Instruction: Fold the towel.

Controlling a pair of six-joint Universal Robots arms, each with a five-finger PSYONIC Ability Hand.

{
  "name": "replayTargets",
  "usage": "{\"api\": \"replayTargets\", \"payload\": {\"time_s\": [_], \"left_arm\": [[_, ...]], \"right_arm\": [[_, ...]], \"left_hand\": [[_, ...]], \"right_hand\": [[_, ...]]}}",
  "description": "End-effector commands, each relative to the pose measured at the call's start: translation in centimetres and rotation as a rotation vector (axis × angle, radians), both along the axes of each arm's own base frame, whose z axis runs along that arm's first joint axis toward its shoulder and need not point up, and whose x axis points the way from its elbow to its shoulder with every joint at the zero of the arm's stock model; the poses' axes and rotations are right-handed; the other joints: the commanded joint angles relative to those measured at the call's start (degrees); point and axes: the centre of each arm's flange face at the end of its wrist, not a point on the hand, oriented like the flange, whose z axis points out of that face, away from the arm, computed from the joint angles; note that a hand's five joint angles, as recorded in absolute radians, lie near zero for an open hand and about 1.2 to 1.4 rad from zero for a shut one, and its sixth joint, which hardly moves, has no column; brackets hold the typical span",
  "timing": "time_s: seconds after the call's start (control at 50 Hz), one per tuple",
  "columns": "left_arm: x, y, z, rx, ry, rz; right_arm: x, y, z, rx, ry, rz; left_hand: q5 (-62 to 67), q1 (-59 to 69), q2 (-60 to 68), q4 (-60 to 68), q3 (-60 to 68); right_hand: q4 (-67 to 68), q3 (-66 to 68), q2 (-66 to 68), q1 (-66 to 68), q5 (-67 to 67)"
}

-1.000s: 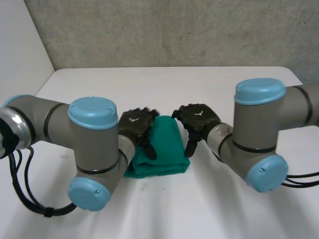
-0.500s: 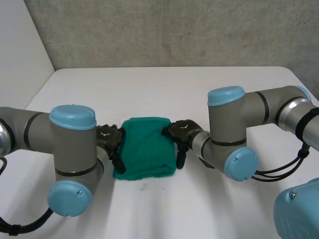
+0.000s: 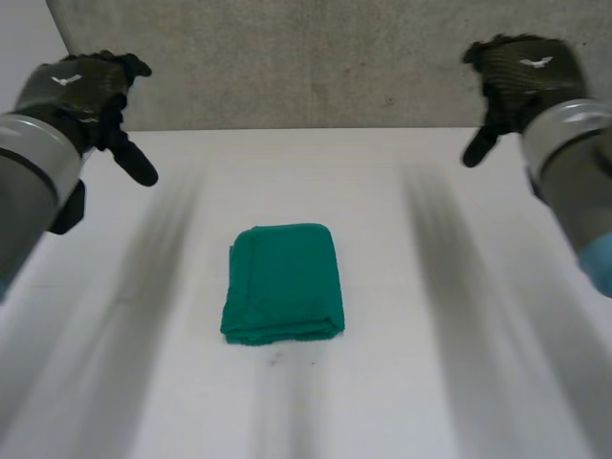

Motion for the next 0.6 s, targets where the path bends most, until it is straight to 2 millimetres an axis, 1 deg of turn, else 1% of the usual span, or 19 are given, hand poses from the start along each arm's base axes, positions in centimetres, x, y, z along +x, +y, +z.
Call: {"api": "replayTargets", "payload": {"time_s": [0.02, 0.06, 0.16, 0.36, 0.46, 0.6], "left_arm": [[0.2, 1.6, 0.2, 0.083, 0.109, -0.086], [0.3, 1.8, -0.2, 0.096, 0.109, -0.084], [0.2, 2.0, -0.8, 0.116, 0.106, -0.090], [0.1, 2.2, -1.4, 0.128, 0.101, -0.092], [0.1, 1.9, -1.2, 0.097, 0.105, -0.090], [1.0, 1.6, -0.3, 0.075, 0.117, -0.047]], "right_arm": [[-2.1, 2.2, 0.6, -0.014, 0.000, -0.036], [-2.0, 2.6, 0.9, -0.034, -0.011, -0.027], [-1.7, 2.5, 1.3, -0.079, -0.025, -0.015], [-1.6, 2.4, 0.5, -0.067, -0.014, -0.017], [-1.6, 2.5, 0.5, -0.066, -0.011, -0.014], [-1.6, 2.6, 0.5, -0.066, -0.013, -0.011]], "left_hand": [[-2.58, -0.97, -1.60, -1.66, -2.21], [-2.58, -0.97, -1.60, -1.66, -2.21], [-2.58, -0.97, -1.60, -1.66, -2.21], [-2.58, -0.97, -1.60, -1.66, -2.21], [-2.58, -0.97, -1.60, -1.66, -2.21], [-2.58, -0.97, -1.60, -1.66, -2.21]], "right_hand": [[-3.29, -2.15, -2.88, 0.53, -3.62], [-3.29, -2.15, -2.88, 0.53, -3.62], [-3.29, -2.15, -2.88, 0.53, -3.62], [-3.29, -2.15, -2.88, 0.53, -3.62], [-3.29, -2.15, -2.88, 0.53, -3.62], [-3.29, -2.15, -2.88, 0.53, -3.62]]}}
